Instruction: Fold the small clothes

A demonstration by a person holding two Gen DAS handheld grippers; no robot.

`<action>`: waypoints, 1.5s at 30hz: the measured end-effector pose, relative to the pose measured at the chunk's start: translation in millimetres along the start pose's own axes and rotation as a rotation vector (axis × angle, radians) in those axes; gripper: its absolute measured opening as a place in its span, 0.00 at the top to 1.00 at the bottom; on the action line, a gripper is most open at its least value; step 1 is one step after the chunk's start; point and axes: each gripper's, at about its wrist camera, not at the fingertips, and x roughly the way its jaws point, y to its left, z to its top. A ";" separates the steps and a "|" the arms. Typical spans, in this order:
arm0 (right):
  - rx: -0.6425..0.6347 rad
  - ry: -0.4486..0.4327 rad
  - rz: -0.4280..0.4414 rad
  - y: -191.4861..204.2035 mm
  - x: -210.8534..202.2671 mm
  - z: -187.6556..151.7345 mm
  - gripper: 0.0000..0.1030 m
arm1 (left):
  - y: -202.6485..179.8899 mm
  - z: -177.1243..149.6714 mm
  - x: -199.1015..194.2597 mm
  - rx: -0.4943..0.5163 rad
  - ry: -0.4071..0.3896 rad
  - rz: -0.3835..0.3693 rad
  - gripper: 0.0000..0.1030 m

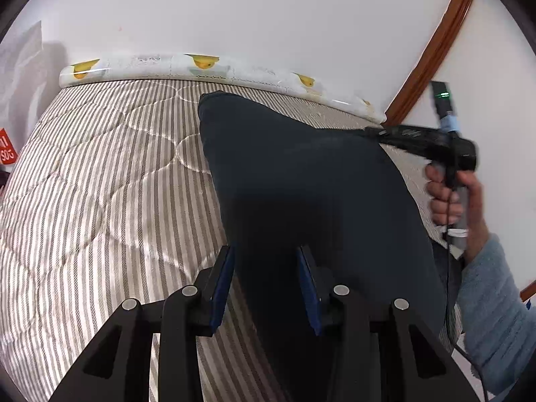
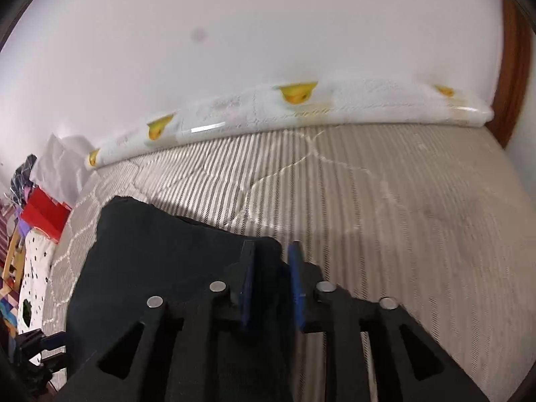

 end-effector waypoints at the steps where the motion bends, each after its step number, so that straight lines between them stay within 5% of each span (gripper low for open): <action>1: -0.010 -0.005 -0.001 -1.1 -13.8 -5.9 0.74 | -0.8 -2.5 -1.9 0.001 0.000 0.003 0.65; 5: -0.026 0.008 -0.002 -8.7 -57.1 -47.9 0.62 | -4.3 -15.1 -10.8 -0.012 -0.001 0.011 0.64; 11: -0.033 0.025 0.004 -13.5 -92.8 -121.8 0.62 | -14.5 -31.3 -24.3 -0.005 -0.019 0.082 0.64; 16: -0.031 0.049 0.048 -13.3 -97.5 -150.5 0.62 | -20.8 -41.2 -31.5 -0.010 -0.019 0.097 0.64; 19: -0.038 0.061 0.070 -10.9 -96.1 -158.4 0.66 | -24.0 -45.6 -34.3 -0.010 -0.019 0.110 0.64; 21: -0.061 0.060 0.049 -7.9 -94.7 -160.8 0.95 | -25.3 -47.3 -35.3 -0.014 -0.021 0.118 0.64; 26: -0.096 -0.106 0.069 -11.1 -127.8 -166.9 0.97 | -28.2 -50.7 -35.4 -0.028 -0.019 0.148 0.63; 40: -0.071 -0.069 -0.059 -9.0 -121.0 -173.5 0.96 | -39.2 -58.1 -37.6 -0.006 -0.024 0.177 0.62; 45: -0.080 -0.163 -0.091 14.9 -145.7 -168.5 0.94 | -41.5 -59.0 -35.4 -0.014 -0.035 0.188 0.62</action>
